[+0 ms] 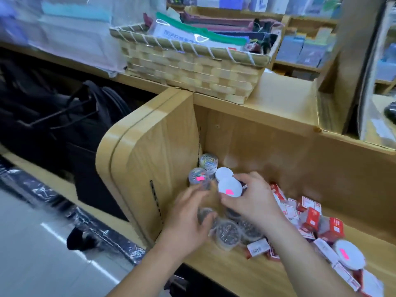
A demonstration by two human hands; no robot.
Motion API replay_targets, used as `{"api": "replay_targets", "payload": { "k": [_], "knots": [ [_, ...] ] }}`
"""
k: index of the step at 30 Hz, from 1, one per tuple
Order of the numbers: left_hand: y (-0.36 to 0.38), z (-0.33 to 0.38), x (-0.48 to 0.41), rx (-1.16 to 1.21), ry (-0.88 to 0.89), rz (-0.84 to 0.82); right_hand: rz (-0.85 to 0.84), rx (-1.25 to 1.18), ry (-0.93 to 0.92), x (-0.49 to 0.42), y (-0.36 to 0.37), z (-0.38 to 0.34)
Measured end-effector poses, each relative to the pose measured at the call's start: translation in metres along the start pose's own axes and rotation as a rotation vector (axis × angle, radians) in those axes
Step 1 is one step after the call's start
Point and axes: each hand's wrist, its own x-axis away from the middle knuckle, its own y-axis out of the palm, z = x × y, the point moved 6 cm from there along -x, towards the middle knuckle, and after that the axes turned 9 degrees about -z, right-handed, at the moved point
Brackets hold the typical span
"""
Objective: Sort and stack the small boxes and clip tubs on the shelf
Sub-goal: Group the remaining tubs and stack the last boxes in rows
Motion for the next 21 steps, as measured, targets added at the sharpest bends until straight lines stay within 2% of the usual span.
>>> {"api": "replay_targets", "payload": {
  "k": [4,9,12,14,18,21],
  "knots": [
    [-0.001,-0.028,0.019,-0.043,-0.079,0.006,-0.068,0.253,0.072,-0.027,0.029,0.006],
    [0.009,-0.036,0.022,0.008,-0.102,-0.008,0.044,0.272,0.030,-0.038,0.040,0.006],
    [0.017,-0.035,0.022,-0.008,-0.092,-0.044,0.049,0.520,0.035,-0.036,0.046,0.008],
    [0.021,-0.036,0.023,-0.031,-0.090,-0.050,0.028,0.597,0.032,-0.035,0.052,0.010],
    [0.025,-0.035,0.026,-0.038,-0.068,-0.046,0.005,0.614,0.033,-0.038,0.054,0.001],
    [0.024,-0.032,0.025,-0.082,-0.066,-0.048,0.073,0.447,-0.034,-0.028,0.041,0.001]
  ]
}}
